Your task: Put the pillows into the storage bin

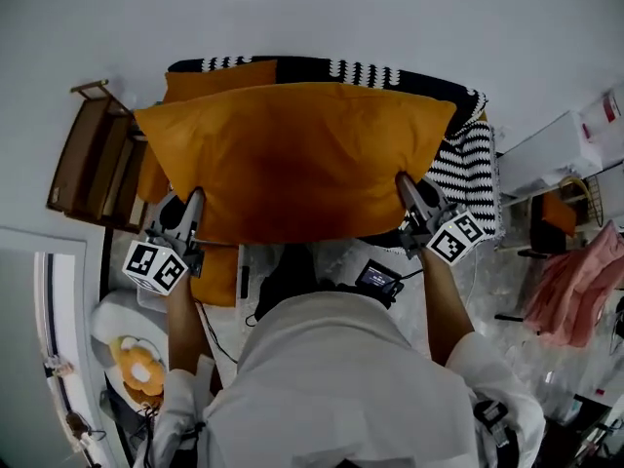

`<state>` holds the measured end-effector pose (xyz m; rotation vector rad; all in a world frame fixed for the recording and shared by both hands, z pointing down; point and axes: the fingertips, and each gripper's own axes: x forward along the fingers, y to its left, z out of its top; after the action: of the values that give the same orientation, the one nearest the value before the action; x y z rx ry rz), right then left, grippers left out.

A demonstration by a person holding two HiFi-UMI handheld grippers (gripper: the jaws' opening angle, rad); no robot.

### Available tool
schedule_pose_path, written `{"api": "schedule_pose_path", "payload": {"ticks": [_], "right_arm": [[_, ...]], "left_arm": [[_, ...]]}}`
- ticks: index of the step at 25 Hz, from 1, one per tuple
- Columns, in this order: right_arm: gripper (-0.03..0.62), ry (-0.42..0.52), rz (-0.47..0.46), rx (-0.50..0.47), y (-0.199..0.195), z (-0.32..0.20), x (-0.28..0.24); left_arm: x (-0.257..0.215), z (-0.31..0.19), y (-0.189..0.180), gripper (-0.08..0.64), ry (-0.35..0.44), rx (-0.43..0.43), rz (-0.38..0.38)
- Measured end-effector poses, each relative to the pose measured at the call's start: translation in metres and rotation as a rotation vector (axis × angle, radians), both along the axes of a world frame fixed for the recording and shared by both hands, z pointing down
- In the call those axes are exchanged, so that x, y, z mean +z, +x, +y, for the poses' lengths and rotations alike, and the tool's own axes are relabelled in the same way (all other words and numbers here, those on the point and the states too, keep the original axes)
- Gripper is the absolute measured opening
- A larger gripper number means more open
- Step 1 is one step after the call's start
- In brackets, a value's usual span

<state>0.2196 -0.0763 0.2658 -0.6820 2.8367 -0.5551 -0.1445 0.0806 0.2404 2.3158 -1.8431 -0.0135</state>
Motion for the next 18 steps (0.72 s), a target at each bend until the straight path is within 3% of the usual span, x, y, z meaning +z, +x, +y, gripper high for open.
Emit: {"api": "schedule_pose_path", "payload": {"ticks": [9,18], "right_arm": [[0.055,-0.055,0.045,-0.173,-0.070,0.088,0.020],[0.055,-0.096,0.081,-0.335,-0.202,0.191,0.039]], "left_arm": [[0.012,0.153,-0.033,0.077,-0.077,-0.197,0.018],[0.013,0.300,-0.127,0.078,-0.104,-0.344,-0.031]]}}
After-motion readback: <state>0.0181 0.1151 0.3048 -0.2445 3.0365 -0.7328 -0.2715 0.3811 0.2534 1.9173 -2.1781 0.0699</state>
